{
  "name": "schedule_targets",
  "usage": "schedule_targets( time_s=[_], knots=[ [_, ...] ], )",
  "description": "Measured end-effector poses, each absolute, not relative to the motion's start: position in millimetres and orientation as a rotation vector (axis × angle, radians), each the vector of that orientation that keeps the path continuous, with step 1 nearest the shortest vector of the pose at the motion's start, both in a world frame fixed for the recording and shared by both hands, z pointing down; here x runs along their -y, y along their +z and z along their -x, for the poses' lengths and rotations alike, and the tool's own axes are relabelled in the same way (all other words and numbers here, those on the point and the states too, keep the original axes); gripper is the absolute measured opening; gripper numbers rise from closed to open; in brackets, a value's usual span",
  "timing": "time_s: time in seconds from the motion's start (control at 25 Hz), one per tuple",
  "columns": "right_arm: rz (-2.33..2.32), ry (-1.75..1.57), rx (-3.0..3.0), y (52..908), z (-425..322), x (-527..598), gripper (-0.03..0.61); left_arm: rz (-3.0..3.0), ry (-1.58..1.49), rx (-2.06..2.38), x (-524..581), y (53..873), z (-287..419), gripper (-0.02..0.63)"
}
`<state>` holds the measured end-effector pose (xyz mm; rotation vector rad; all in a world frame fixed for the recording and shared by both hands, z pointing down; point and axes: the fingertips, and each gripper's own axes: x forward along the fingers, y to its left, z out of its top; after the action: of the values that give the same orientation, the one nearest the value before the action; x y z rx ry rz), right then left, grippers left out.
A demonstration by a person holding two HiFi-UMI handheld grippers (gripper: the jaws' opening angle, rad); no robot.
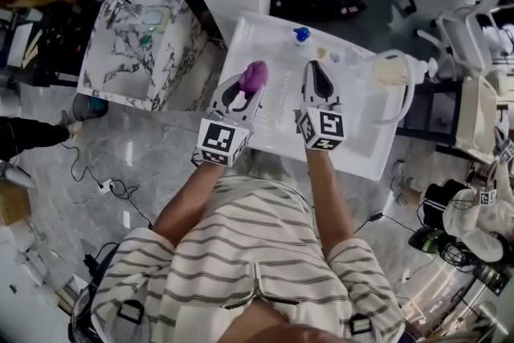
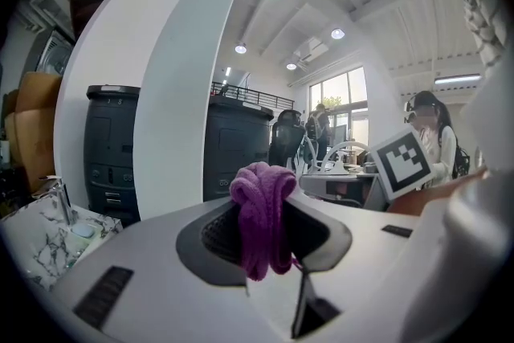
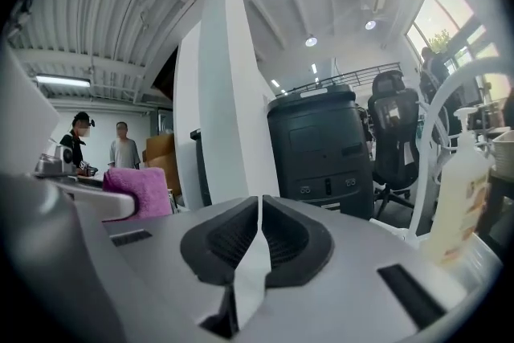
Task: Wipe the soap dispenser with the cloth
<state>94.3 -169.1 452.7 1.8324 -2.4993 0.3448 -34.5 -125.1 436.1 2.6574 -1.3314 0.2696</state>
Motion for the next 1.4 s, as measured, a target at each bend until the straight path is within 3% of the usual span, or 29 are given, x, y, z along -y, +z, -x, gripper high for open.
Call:
schedule_targets(
  time_s=[0.6,1.4],
  knots=[
    [-1.834,0.319,2.573,400.0,-77.1,105.5,0.003,-2.733,0.242,1.311,96.7,413.6,24.9,0.121],
    [-1.854,0.302,2.580,394.7,-84.0,94.4,0.003,-2.758,0.214,1.318,101.9,407.8,23.9,0.121]
  ],
)
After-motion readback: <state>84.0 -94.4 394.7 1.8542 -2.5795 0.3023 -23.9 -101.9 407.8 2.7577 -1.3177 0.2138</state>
